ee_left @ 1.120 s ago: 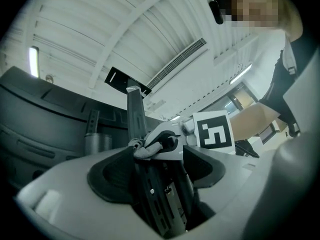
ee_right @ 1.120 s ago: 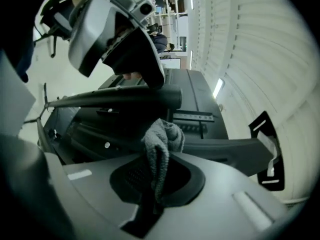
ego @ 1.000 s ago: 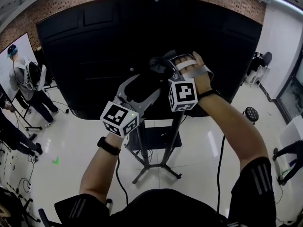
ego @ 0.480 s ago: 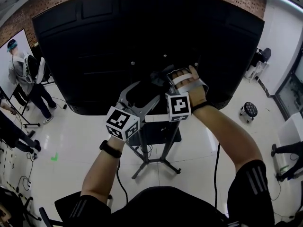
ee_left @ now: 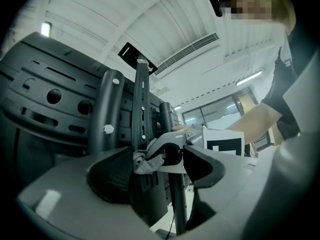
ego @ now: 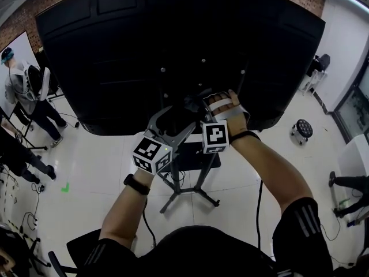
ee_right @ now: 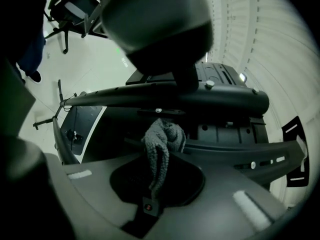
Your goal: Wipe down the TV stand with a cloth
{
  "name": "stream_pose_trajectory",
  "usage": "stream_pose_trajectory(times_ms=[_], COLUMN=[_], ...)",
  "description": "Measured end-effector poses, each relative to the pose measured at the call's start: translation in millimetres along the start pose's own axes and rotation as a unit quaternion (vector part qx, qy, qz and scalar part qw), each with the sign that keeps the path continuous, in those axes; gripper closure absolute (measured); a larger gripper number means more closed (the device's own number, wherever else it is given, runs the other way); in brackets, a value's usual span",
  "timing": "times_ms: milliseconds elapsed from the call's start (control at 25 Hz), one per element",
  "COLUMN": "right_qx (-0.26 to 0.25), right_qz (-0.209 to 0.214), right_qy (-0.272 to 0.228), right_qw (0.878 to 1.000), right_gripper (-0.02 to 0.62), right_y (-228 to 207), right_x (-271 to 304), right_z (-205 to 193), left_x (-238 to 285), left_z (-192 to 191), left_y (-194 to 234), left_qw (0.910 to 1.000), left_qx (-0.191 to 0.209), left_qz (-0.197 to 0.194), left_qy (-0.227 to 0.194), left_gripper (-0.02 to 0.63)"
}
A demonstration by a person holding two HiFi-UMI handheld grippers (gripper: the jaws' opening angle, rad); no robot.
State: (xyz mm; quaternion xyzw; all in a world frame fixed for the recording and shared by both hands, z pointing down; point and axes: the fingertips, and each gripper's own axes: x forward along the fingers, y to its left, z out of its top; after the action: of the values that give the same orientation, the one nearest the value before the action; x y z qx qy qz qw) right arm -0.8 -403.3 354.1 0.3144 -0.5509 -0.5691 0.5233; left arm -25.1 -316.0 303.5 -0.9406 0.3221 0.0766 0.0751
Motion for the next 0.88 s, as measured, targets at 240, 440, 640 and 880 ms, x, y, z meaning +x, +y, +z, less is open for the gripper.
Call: stream_pose_trajectory(times_ms=[240, 440, 640, 880], right_qx=[0.010, 0.021, 0.033, 0.080], right_qz=[0.026, 0.048, 0.069, 0.070], right_qy=[-0.001, -0.001, -0.006, -0.055], right_qw=[1.000, 0.999, 0.997, 0.993], right_gripper=[0.572, 0.572, 0.572, 0.572], right_y=[35.2, 64.8, 86.4, 85.3], right_x=[7.2, 11.8, 13.1, -10.5], right_z=[6.4, 9.9, 15.3, 28.8], left_x=[-1.7, -3.9, -8.6, -13.0], left_z=[-21.6, -42.7, -64.1, -73.0], left_y=[-3.0, -3.7, -4.0, -7.8], left_qw=[0.9998, 0.9992, 0.9981, 0.9974], left_qx=[-0.014, -0.022, -0.036, -0.045], left_qz=[-0.003, 0.000, 0.005, 0.004], left_qy=[0.015, 0.032, 0.050, 0.056], left_gripper=[0.282, 0.282, 0.282, 0.282])
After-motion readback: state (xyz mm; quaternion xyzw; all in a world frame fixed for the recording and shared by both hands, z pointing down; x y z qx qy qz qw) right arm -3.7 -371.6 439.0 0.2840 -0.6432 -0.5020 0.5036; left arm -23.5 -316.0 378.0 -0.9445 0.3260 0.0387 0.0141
